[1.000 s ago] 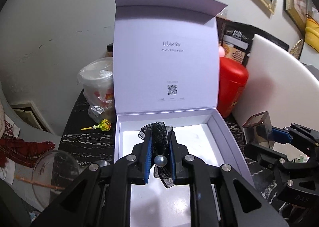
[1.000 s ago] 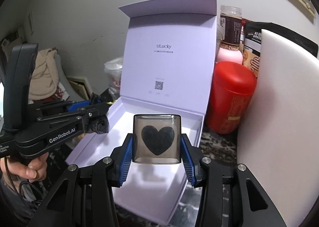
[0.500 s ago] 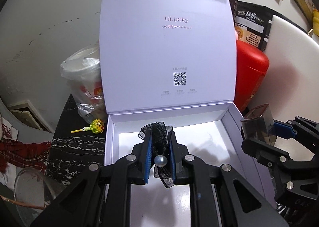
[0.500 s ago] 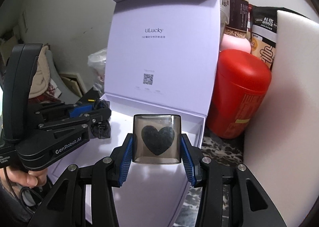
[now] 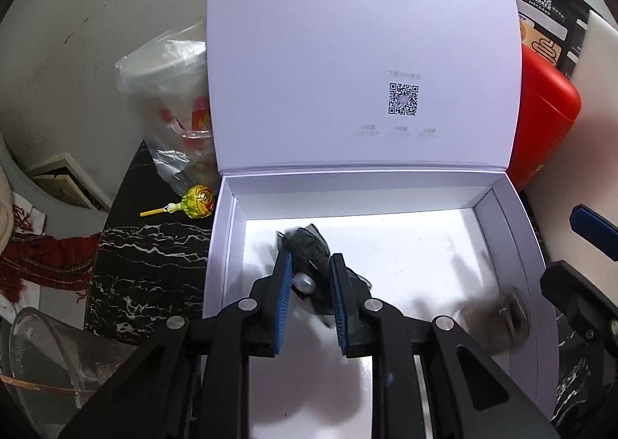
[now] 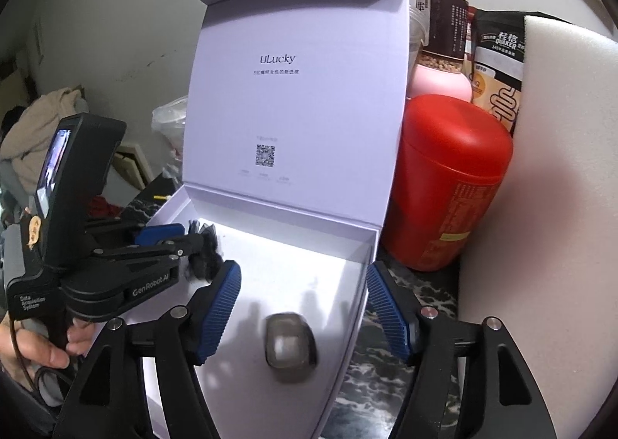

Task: Organize rigid objects
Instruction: 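Lower and release the heart case and hair clip into the white box with both tools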

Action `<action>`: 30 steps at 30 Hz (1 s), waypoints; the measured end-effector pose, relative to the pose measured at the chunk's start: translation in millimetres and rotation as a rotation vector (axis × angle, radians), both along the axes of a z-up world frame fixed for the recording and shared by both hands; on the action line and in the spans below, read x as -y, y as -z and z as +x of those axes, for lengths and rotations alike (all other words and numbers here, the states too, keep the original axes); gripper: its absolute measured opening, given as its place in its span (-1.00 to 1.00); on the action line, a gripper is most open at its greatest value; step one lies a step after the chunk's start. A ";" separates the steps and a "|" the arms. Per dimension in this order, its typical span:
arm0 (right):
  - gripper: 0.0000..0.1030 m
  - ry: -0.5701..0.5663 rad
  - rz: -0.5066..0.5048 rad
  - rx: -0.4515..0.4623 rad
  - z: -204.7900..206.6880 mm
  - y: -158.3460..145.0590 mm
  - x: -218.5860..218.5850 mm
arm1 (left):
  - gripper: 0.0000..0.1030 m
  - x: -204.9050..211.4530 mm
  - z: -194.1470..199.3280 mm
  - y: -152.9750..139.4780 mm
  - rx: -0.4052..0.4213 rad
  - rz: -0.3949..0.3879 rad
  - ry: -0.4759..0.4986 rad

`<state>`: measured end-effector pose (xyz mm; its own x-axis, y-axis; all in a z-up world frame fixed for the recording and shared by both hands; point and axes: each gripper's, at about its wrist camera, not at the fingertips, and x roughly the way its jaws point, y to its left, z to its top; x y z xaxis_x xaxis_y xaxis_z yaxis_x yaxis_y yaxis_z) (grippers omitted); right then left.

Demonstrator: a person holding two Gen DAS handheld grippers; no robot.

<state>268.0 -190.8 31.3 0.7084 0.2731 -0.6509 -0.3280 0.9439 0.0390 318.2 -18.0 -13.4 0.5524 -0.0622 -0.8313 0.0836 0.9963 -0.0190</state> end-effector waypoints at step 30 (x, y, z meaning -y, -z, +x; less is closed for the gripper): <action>0.42 0.011 0.052 0.072 -44.7 -44.6 21.0 | 0.56 -13.8 -37.5 -62.0 0.069 -0.087 0.001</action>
<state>223.3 -211.8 75.9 0.7558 0.2971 -0.5835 -0.3213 0.9448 0.0648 280.6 -4.2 48.6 0.6079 -0.1329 -0.7828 0.0883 0.9911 -0.0996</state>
